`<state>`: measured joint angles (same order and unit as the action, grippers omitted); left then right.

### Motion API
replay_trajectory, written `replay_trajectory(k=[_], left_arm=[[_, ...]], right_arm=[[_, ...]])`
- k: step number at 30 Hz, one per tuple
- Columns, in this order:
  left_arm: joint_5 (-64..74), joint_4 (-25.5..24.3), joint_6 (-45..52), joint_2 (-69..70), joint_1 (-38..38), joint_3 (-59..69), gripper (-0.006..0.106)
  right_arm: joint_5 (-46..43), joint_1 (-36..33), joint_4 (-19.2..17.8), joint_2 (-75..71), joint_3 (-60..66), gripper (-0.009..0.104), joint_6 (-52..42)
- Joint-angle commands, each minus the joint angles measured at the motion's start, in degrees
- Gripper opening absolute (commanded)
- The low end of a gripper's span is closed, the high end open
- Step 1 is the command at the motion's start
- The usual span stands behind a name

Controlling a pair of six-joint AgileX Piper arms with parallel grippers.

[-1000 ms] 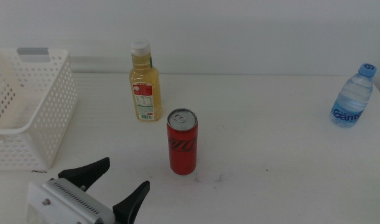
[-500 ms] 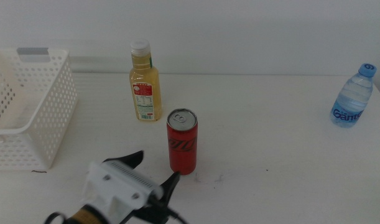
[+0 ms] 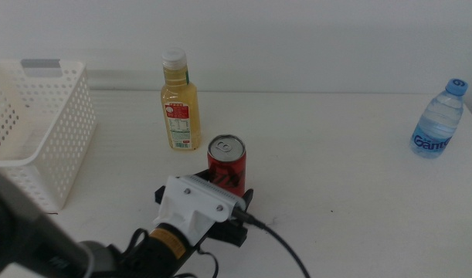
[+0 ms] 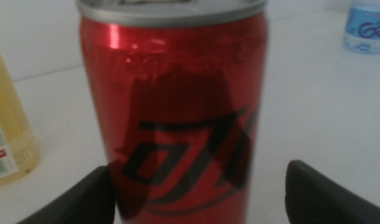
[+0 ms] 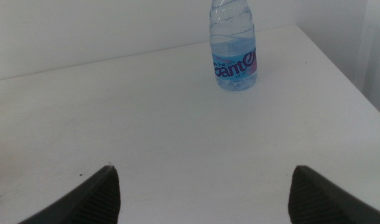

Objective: Use arms to grab the bottles and put them into the dustbin to the left of the table.

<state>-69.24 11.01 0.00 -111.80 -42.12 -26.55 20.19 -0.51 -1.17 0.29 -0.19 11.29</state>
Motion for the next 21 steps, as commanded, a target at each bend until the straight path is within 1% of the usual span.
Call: replay_trajectory(k=[1,9,21], left_arm=[[-0.72,1.20,-0.49,-2.11,-0.17,-2.30,0.094],[-0.43,4.13,0.00,-3.79,-0.17,-5.78,0.094],[1.25,4.54,0.00,-3.79,-0.06,-6.73,0.094]], right_arm=[[-0.53,0.43,-0.15,-0.29,0.19,0.074,-0.30],[-0.53,0.43,-0.15,-0.29,0.19,0.074,-0.30],[-0.53,0.43,-0.15,-0.29,0.19,0.074,-0.30]])
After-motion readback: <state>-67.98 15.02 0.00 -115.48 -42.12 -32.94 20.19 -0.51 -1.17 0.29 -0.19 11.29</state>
